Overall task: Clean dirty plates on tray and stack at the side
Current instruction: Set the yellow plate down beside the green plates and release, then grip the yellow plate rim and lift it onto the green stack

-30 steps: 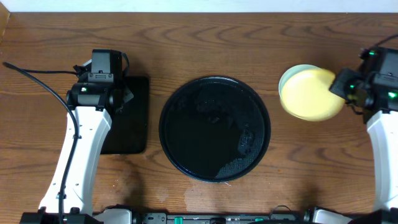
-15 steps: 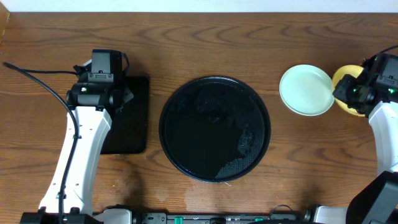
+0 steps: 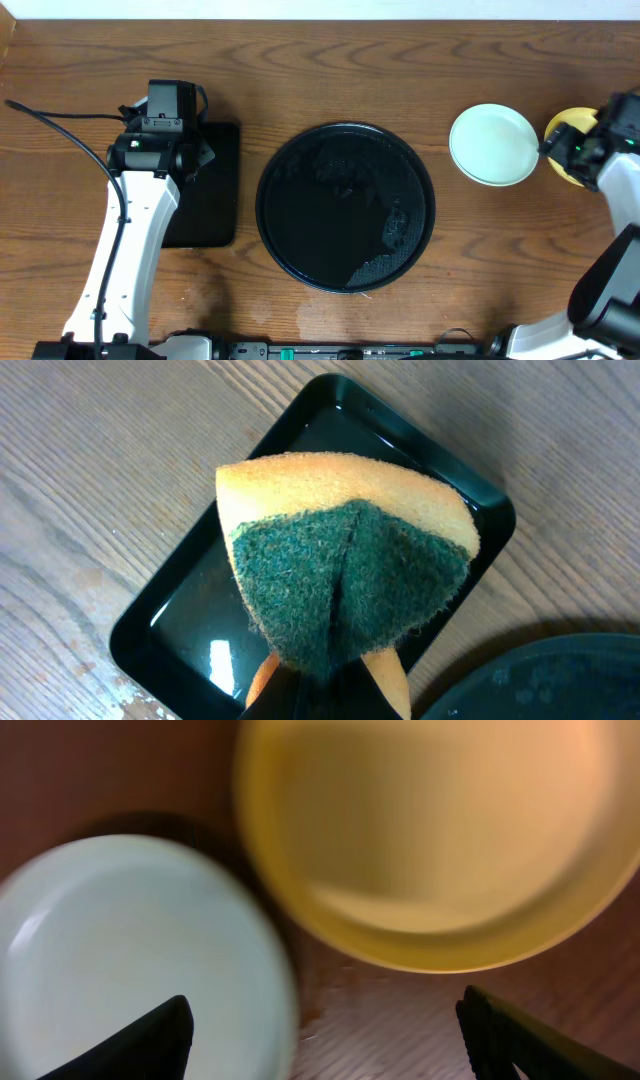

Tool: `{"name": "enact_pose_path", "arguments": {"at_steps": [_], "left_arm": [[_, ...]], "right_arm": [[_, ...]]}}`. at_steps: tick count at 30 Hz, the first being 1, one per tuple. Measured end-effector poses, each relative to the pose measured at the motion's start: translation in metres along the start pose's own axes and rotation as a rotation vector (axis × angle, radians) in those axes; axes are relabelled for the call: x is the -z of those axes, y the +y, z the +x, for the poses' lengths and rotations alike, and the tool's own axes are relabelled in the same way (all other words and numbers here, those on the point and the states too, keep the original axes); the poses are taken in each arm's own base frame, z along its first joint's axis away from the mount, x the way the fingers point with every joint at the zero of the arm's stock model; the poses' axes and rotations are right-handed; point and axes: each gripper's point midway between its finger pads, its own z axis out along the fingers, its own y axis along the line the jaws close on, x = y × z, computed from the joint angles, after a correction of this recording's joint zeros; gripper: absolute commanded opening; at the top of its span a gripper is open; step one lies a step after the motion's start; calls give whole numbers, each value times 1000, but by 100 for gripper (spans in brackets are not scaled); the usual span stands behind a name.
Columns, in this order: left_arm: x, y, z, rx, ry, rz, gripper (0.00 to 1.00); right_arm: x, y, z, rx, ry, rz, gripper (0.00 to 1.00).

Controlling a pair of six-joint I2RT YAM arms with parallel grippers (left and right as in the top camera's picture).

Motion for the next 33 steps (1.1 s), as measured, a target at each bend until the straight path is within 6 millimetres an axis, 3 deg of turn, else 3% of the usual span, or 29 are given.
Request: {"name": "enact_pose_path", "arguments": {"at_steps": [5, 11, 17, 21, 26, 33], "left_arm": [[0, 0, 0, -19, 1, -1, 8], [0, 0, 0, -23, 1, -1, 8], [0, 0, 0, -23, 1, -1, 8], [0, 0, 0, -23, 1, 0, 8], [0, 0, 0, -23, 0, 0, 8], [0, 0, 0, -22, 0, 0, 8]], "right_arm": [[-7, -48, -10, -175, 18, -54, 81], [1, -85, -16, -322, 18, -119, 80], [3, -130, -15, -468, 2, -26, 65], [-14, -140, -15, -527, -1, 3, 65], [-46, -142, 1, -550, 67, 40, 64], [-46, -125, -29, -479, 113, 65, 64]]}}
